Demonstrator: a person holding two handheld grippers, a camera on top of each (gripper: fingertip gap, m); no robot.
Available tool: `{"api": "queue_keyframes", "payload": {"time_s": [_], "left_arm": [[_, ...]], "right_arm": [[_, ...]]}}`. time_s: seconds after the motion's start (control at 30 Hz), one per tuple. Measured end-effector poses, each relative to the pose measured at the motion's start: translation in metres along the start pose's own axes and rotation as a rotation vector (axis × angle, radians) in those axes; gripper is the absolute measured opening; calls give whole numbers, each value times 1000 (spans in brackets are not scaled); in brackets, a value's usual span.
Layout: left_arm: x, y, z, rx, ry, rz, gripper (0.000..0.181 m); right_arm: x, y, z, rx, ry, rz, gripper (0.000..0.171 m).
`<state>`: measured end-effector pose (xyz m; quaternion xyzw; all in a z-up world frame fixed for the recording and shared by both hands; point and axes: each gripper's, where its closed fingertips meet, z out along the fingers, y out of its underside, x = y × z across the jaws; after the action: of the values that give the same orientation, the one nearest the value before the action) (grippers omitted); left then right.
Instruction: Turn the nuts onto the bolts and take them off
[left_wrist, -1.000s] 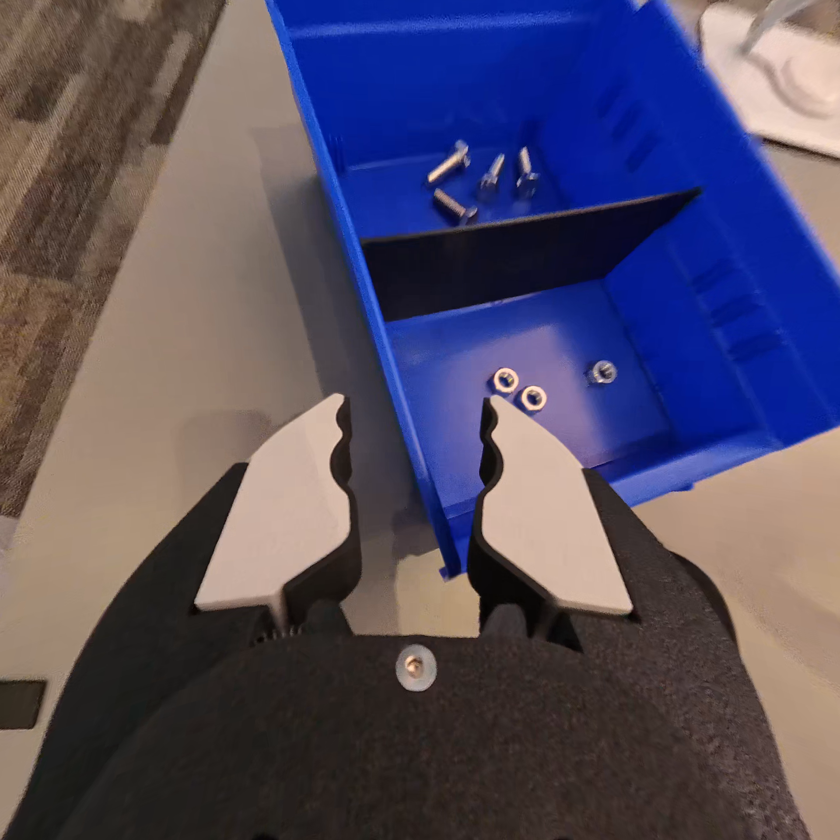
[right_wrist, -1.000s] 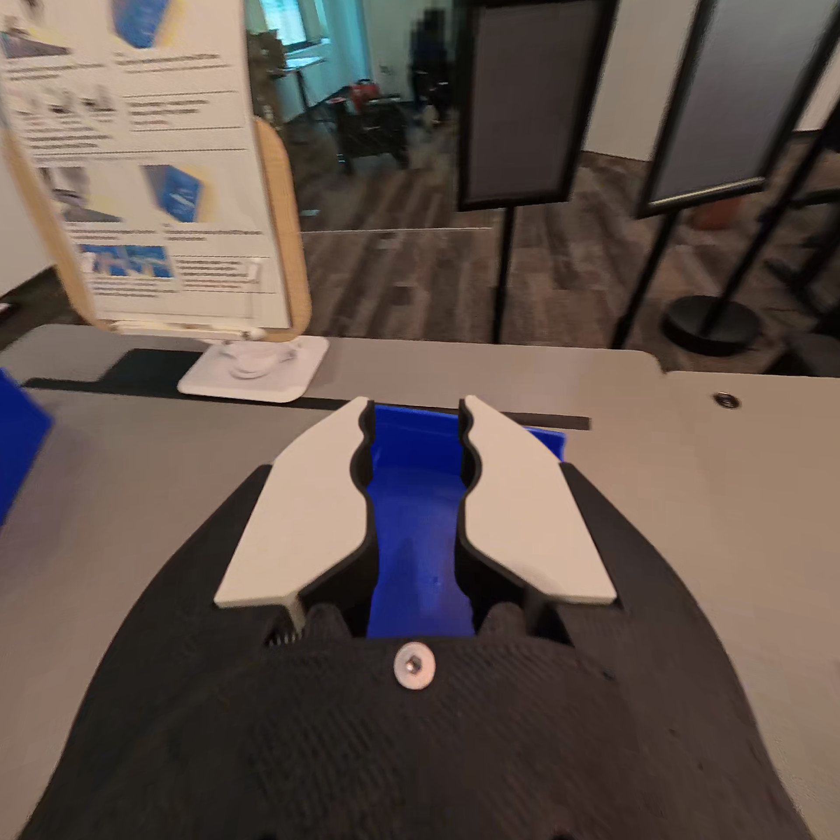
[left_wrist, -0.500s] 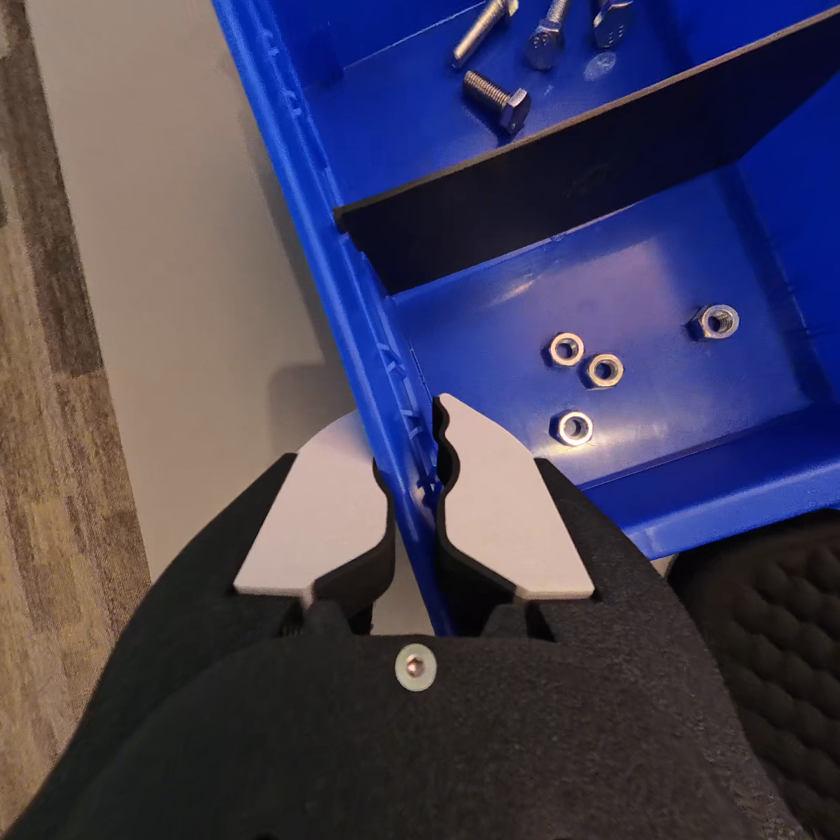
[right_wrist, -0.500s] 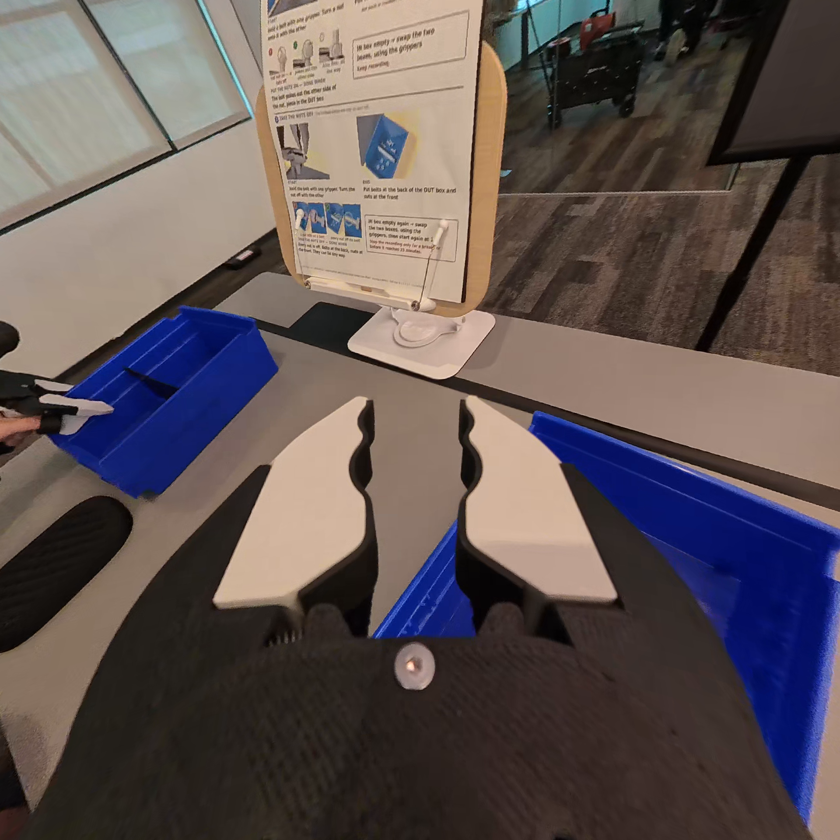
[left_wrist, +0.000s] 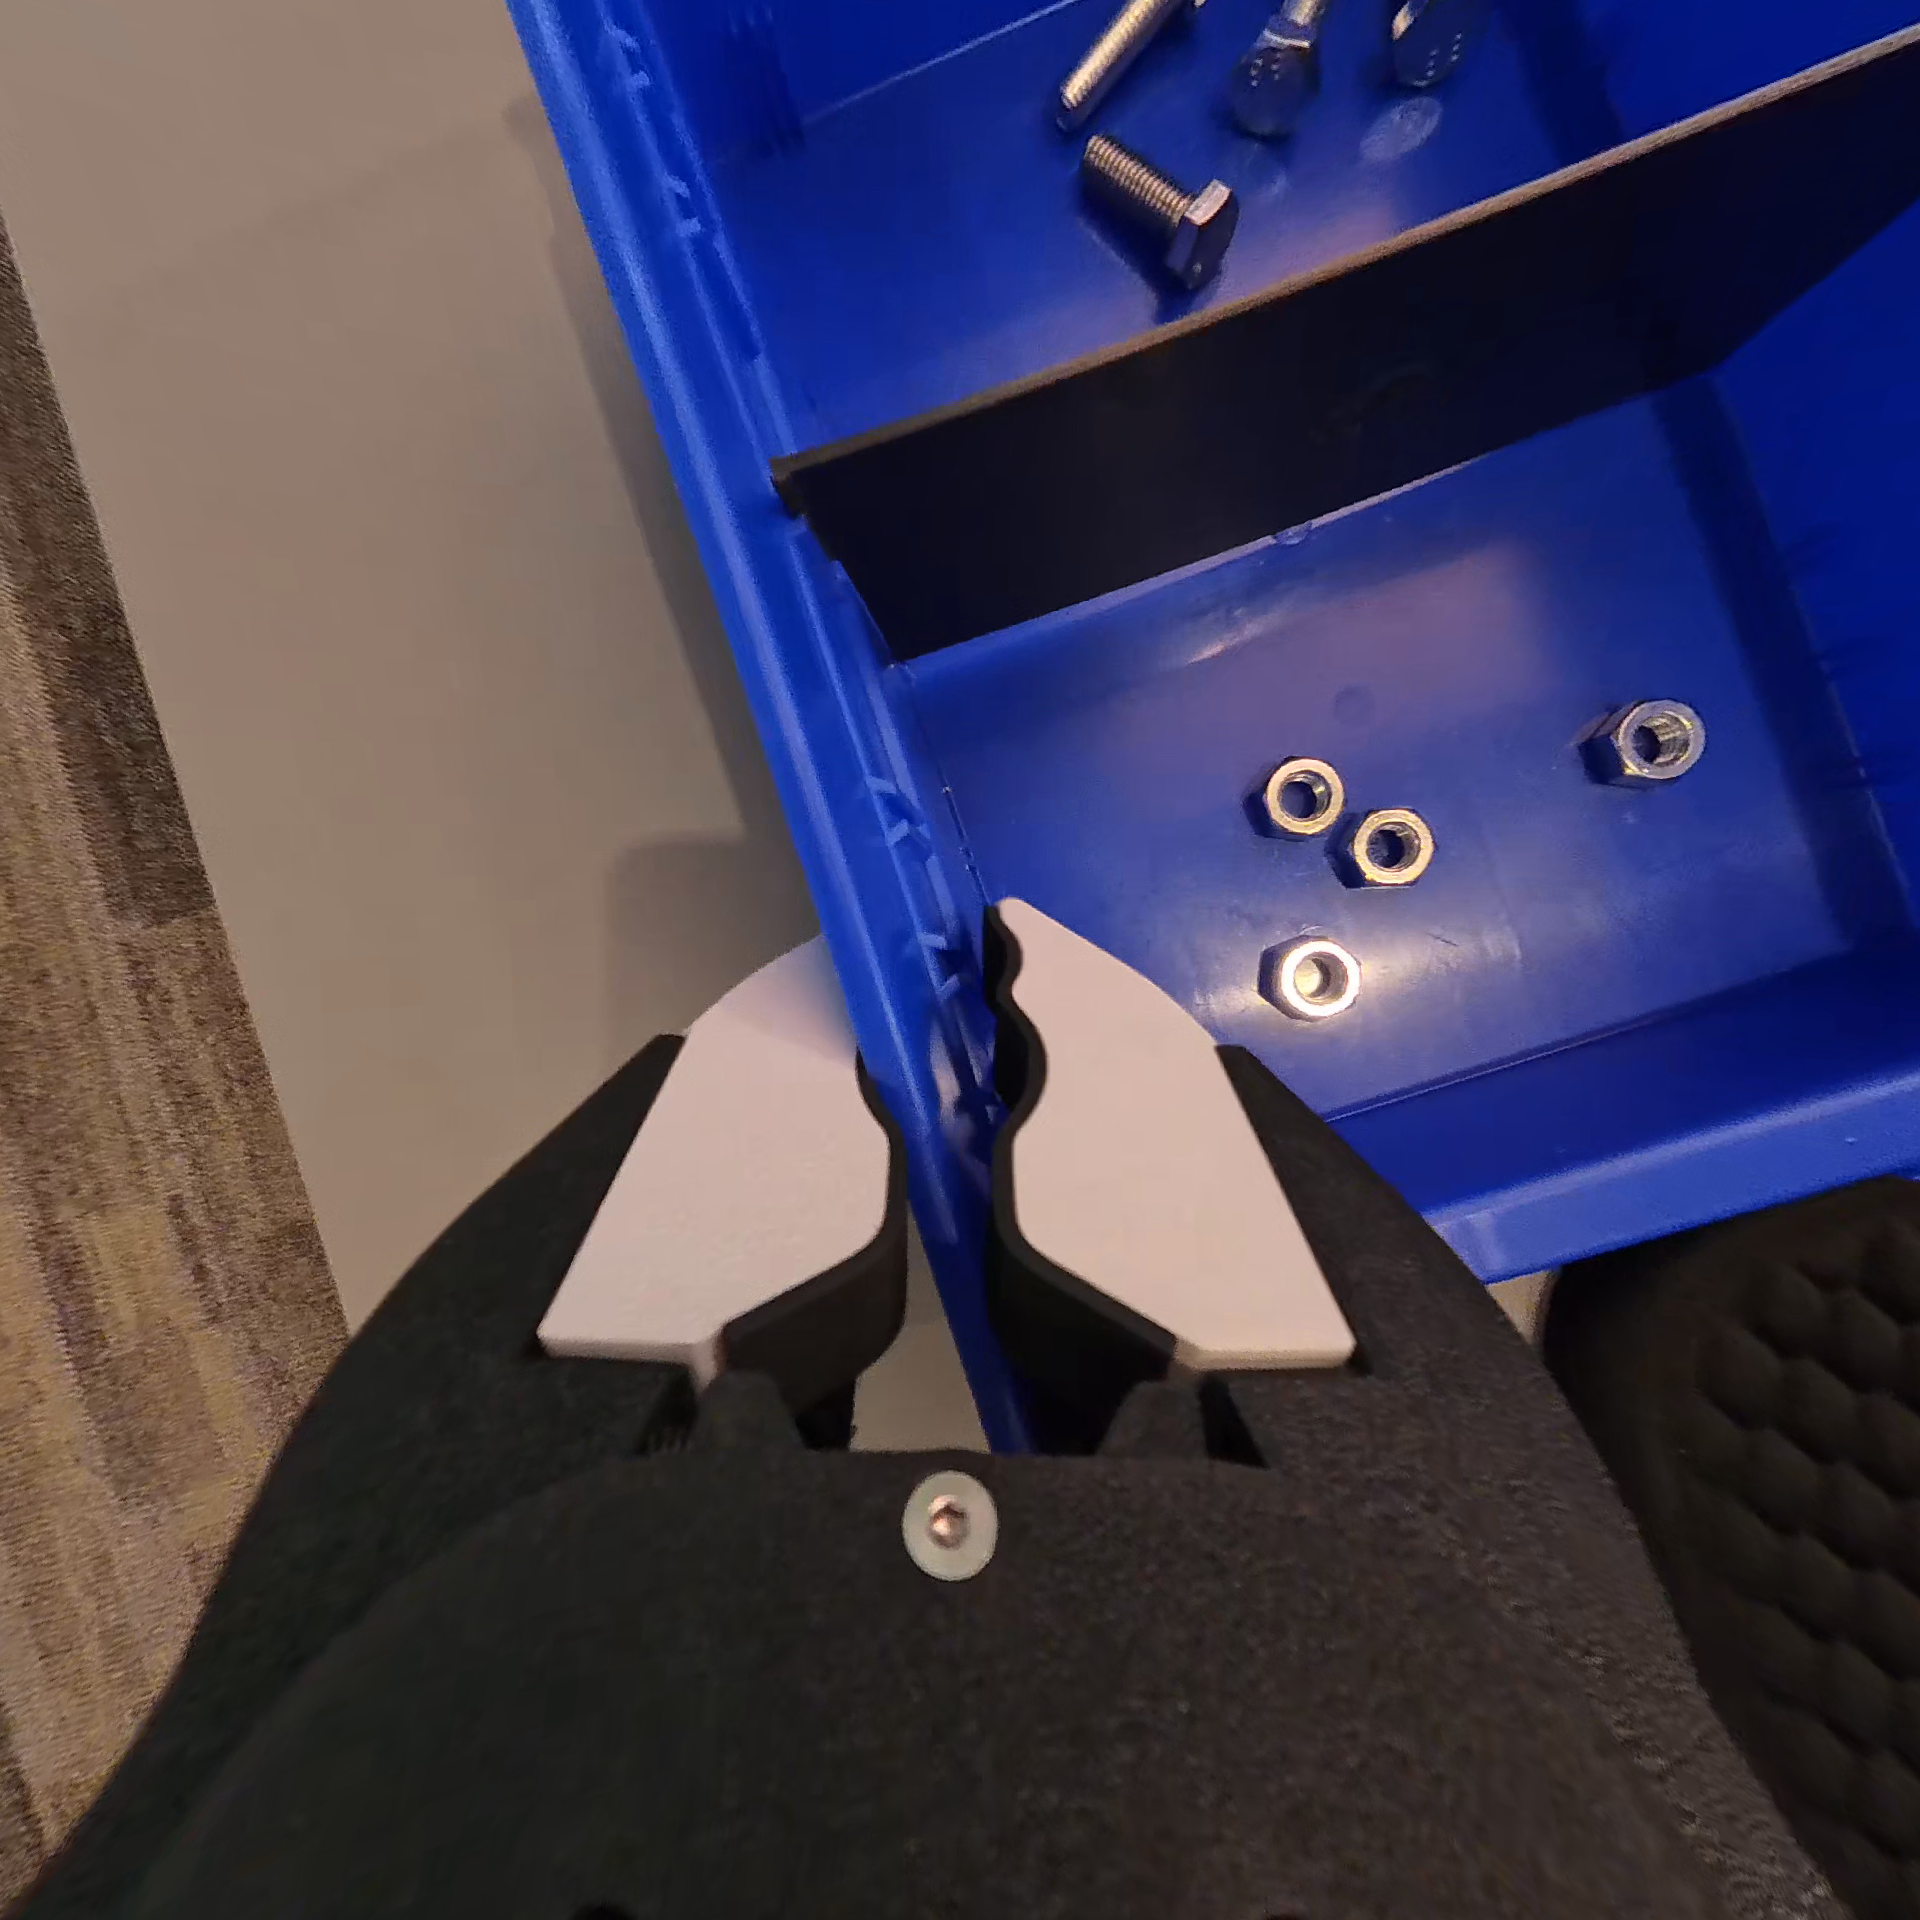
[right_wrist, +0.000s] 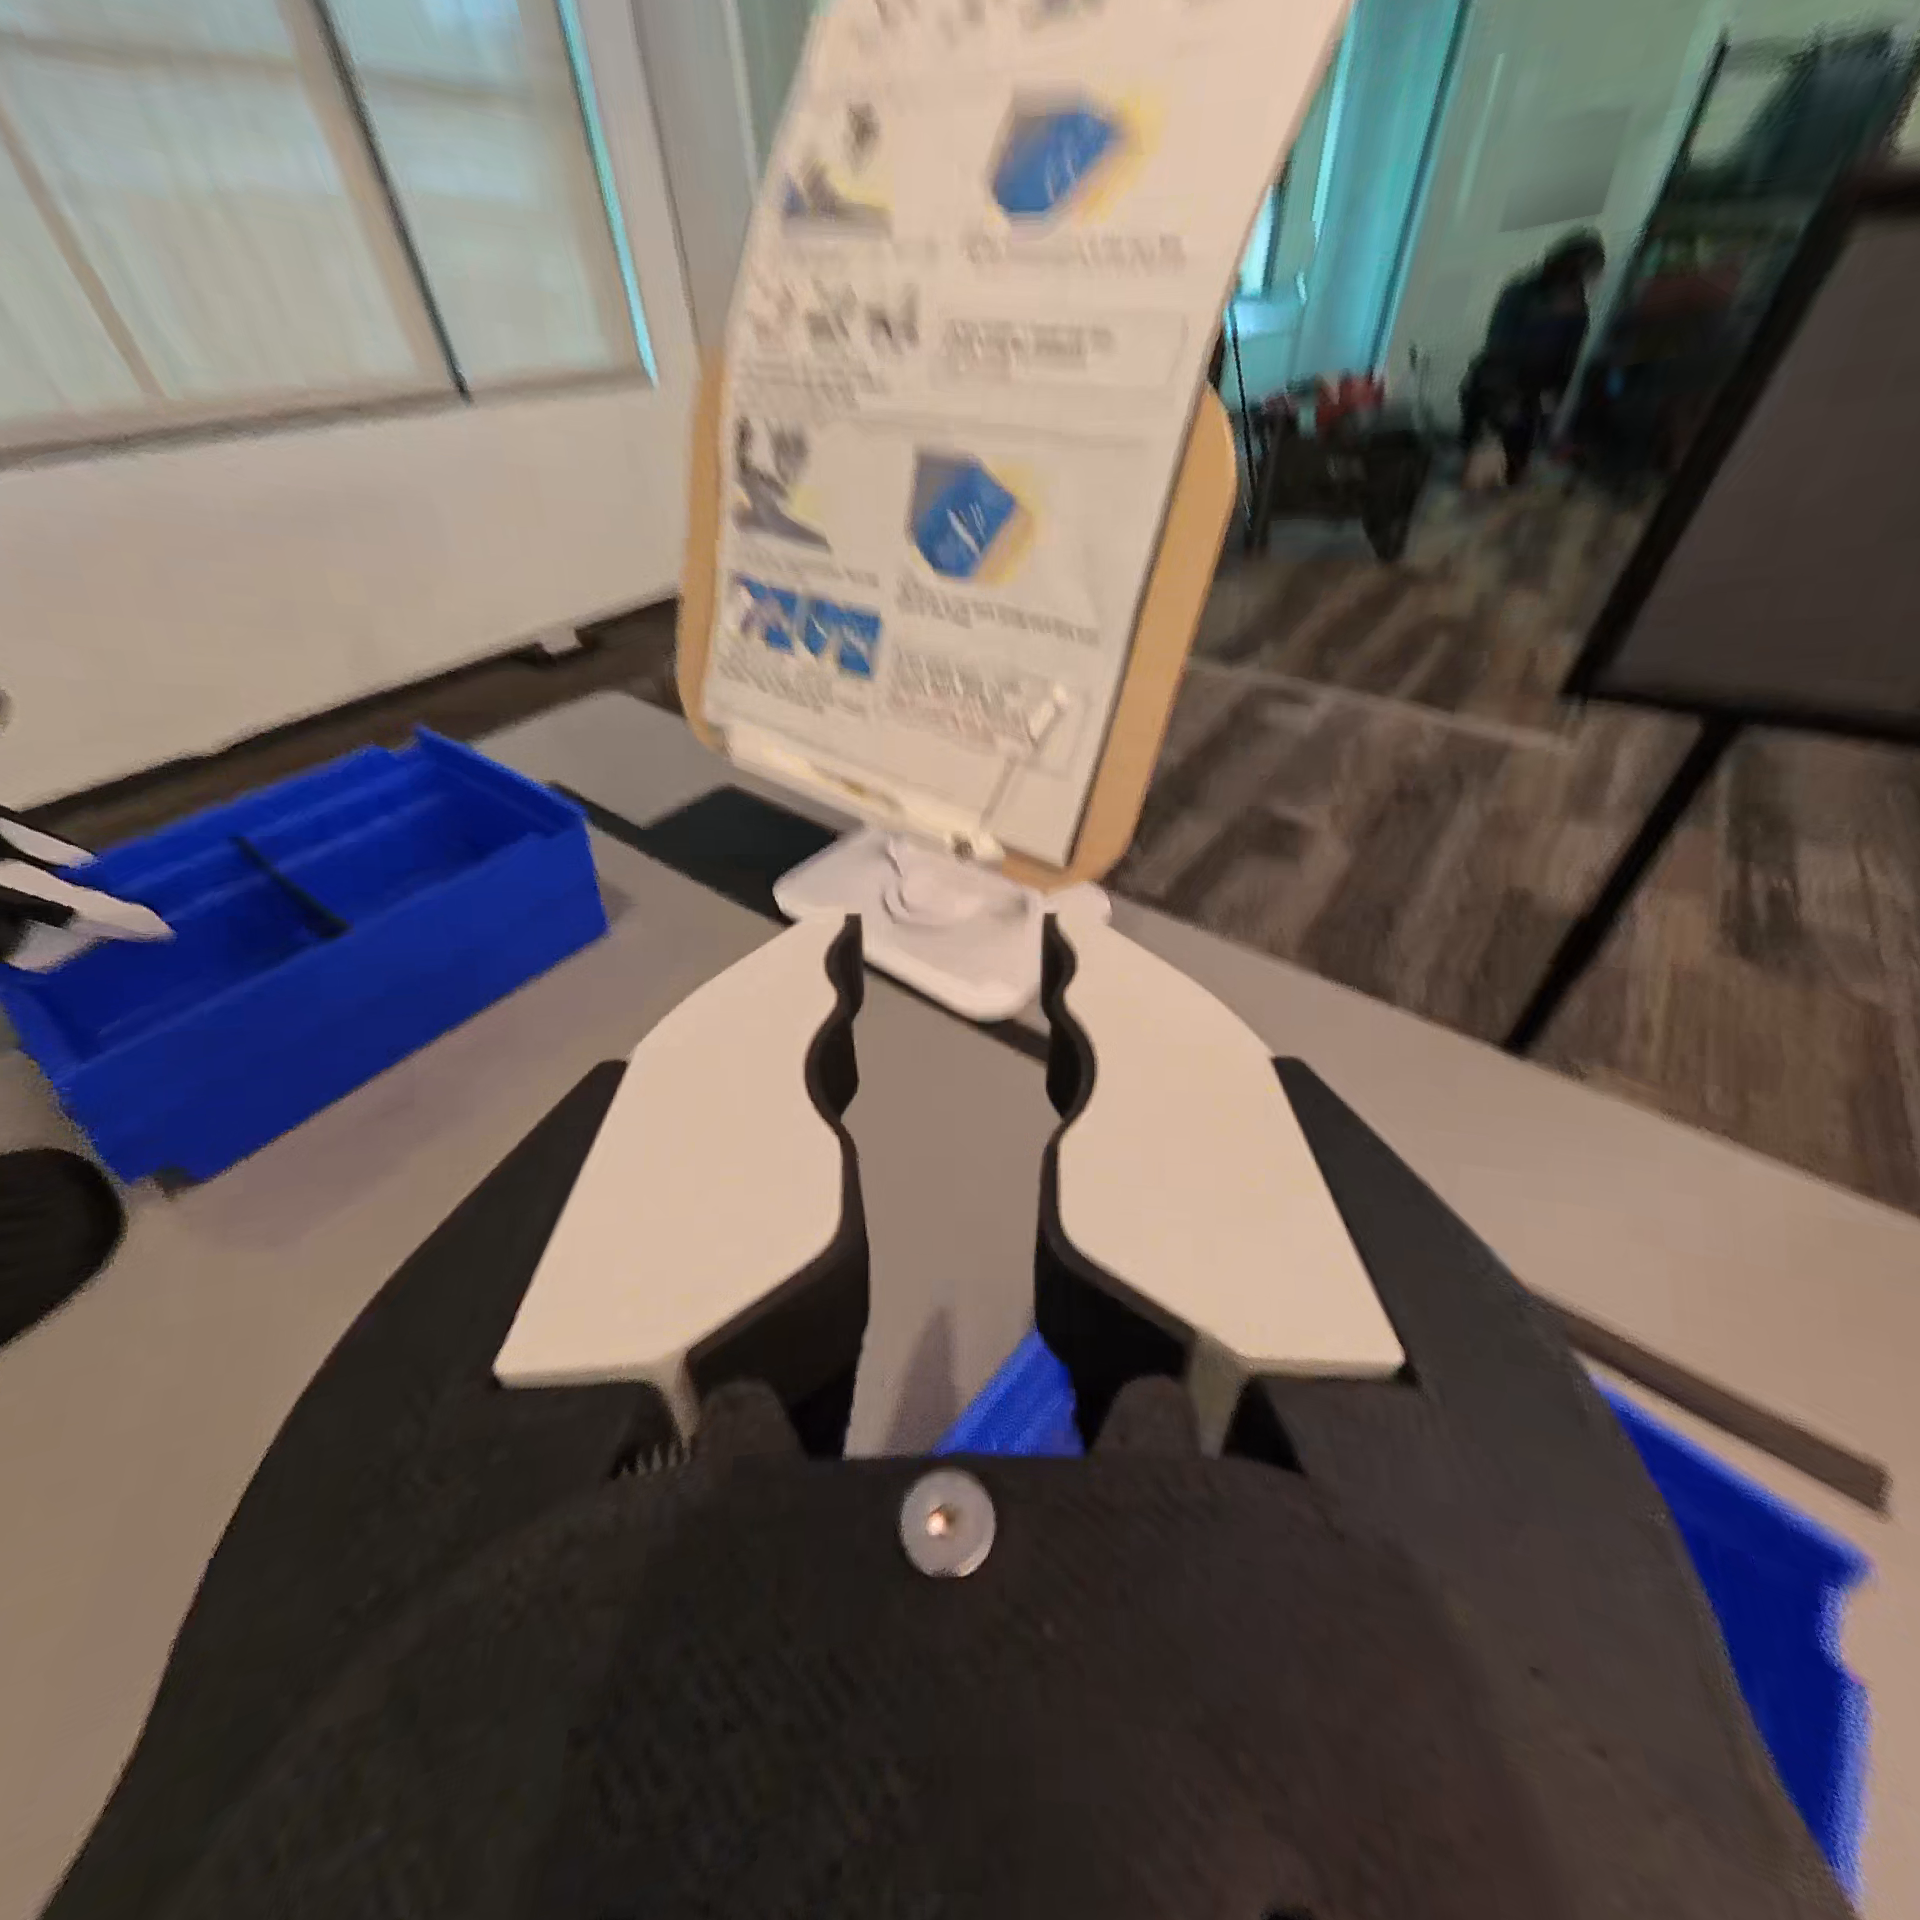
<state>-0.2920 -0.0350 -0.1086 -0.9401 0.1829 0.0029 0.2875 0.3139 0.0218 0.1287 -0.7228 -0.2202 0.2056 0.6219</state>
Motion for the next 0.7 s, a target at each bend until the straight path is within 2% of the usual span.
{"api": "queue_keyframes", "payload": {"time_s": [0.1, 0.17, 0.3, 0.33, 0.5, 0.57, 0.67, 0.7], "left_arm": [[2, 1, -1, -5, 21, -9, 12], [3, 0, 0, 0, 33, -4, 12], [2, -1, 0, 8, 42, -27, 14], [0, -3, -2, 24, 30, -46, 25], [8, -36, -48, 286, 27, -116, 43], [27, -44, -68, 335, 41, -35, 43], [53, -60, -86, 370, -46, 143, 42], [76, -62, -85, 355, 16, 221, 39]], "right_arm": [[-13, -30, -16, 224, -61, -7, 39], [-20, -39, -24, 308, -98, -24, 43], [-28, -34, -23, 275, -178, -6, 46], [-29, -35, -23, 283, -194, -5, 43], [-40, -40, -26, 327, -214, -113, 36], [-43, -40, -26, 334, -202, -176, 34], [-49, -39, -24, 326, -223, -195, 32], [-51, -38, -23, 326, -241, -188, 32]]}}
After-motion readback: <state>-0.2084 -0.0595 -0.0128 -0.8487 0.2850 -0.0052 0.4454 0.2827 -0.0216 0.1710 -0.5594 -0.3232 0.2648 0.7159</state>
